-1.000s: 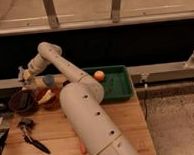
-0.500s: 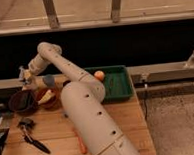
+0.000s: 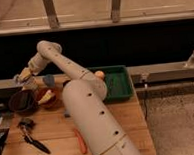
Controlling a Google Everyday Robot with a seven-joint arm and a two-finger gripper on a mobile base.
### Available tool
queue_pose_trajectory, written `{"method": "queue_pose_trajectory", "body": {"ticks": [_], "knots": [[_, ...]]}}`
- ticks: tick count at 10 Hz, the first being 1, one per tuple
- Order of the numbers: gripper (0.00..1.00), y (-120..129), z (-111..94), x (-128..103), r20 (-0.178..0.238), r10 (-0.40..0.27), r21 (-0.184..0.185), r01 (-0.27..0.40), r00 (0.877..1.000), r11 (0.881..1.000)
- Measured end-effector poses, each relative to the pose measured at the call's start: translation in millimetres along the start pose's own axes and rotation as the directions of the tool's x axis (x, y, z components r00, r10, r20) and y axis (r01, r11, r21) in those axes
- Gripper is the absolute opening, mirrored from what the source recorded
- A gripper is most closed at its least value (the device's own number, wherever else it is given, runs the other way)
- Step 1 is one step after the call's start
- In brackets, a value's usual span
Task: Place towel in paper cup
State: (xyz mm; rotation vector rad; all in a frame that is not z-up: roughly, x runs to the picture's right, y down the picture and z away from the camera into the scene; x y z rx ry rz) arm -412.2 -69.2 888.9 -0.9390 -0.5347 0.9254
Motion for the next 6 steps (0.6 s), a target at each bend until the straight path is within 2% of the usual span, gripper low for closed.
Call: {"method": "queue_pose_trajectory", "body": {"ticks": [2,5,6], "knots": [[0.71,-1.5,-9.3,-6.5,0.026,-0.008,0.019,0.008,1.0,1.0],[0.71,-7.1,-53.5,-31.2,0.11,-0.031,0.09,0.021,0.993,0.996],[0.71,-10.2,-75.0,-41.1,0.146,-0.039,0.127,0.021,0.988,0.992]]}}
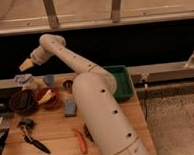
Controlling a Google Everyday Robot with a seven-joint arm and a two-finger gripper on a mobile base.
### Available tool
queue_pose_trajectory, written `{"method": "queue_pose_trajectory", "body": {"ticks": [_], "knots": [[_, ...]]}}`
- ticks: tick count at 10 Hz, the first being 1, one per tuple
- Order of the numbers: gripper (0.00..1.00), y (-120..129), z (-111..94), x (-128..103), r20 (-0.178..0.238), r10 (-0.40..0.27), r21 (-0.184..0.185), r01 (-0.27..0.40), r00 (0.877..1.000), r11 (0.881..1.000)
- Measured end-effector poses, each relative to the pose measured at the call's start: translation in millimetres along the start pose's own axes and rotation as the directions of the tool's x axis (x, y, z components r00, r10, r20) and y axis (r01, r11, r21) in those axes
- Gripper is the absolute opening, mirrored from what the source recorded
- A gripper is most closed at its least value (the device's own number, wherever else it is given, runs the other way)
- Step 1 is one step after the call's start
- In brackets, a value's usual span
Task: Place towel in paper cup
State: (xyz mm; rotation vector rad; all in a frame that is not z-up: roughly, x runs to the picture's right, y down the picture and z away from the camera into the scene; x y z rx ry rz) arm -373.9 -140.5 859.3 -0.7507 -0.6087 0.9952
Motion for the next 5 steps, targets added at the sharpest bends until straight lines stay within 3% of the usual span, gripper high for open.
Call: {"method": "queue_pose_trajectory", "body": {"ticks": [1,2,5], "knots": [[0.71,-11.0,-21.3,-10.4,0.036,0.003,0.04,-0.004,0.999,0.999],[0.71,-14.2,-26.6,-12.7,0.044,0.002,0.052,-0.004,0.999,0.999],[0.71,-8.8,-23.2,-13.3,0.043,0.0,0.044,-0.002,0.999,0.999]]}}
